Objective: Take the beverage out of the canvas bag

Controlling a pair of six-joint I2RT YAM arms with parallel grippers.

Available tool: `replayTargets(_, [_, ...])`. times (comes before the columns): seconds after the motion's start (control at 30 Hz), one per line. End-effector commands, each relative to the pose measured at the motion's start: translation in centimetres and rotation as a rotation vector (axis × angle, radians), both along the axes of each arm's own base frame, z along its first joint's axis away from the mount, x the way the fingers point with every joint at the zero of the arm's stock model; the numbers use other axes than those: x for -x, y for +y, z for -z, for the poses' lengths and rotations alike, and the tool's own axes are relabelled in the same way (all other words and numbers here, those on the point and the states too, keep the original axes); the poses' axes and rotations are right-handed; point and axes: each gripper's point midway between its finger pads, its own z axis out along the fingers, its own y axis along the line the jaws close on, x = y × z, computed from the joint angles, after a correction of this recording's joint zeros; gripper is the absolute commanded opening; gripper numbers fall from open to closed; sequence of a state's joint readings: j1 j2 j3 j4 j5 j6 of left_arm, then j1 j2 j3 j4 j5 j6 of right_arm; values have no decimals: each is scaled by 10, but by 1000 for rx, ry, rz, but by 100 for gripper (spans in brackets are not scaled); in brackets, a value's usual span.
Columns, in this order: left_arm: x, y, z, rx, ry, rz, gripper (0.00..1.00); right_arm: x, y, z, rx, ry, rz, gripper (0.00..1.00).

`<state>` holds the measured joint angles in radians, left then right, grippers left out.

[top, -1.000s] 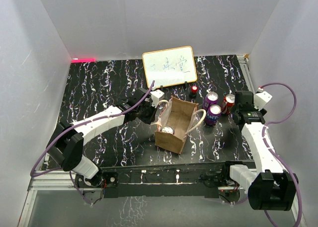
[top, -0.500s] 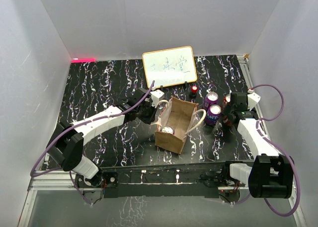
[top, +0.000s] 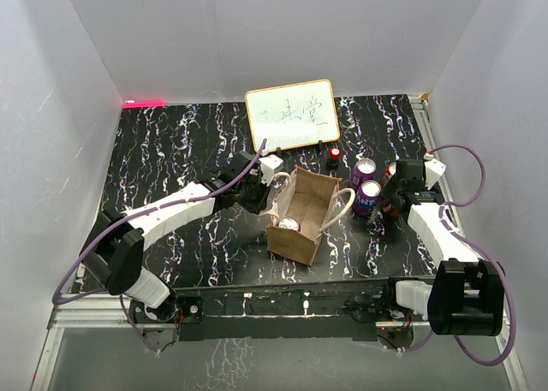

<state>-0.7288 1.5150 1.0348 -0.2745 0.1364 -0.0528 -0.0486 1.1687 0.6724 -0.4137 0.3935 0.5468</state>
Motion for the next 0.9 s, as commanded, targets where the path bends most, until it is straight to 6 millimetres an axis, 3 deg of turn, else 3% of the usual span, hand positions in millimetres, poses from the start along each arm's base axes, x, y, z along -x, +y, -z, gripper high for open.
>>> replayTargets(0.0, [1, -3, -7, -3, 1, 5, 2, -23, -9, -34, 40, -153, 19, 70])
replayTargets(0.17, [0, -3, -7, -1, 3, 6, 2, -22, -5, -38, 29, -164, 1, 88])
replayTargets(0.3, [0, -3, -8, 0, -1, 4, 2, -19, -7, -48, 36, -181, 13, 94])
replayTargets(0.4, [0, -3, -9, 3, -2, 4, 2, -16, -9, -65, 40, -221, 34, 99])
replayTargets(0.57, [1, -3, -12, 9, -5, 5, 2, -18, -5, -110, 28, -353, 16, 99])
replayTargets(0.67, [1, -3, -13, 11, -10, 3, 2, -27, 16, -139, 0, -453, -128, 99])
replayTargets(0.87, [1, -3, -18, 19, -21, 2, 2, -42, 97, -179, -162, -578, -604, 99])
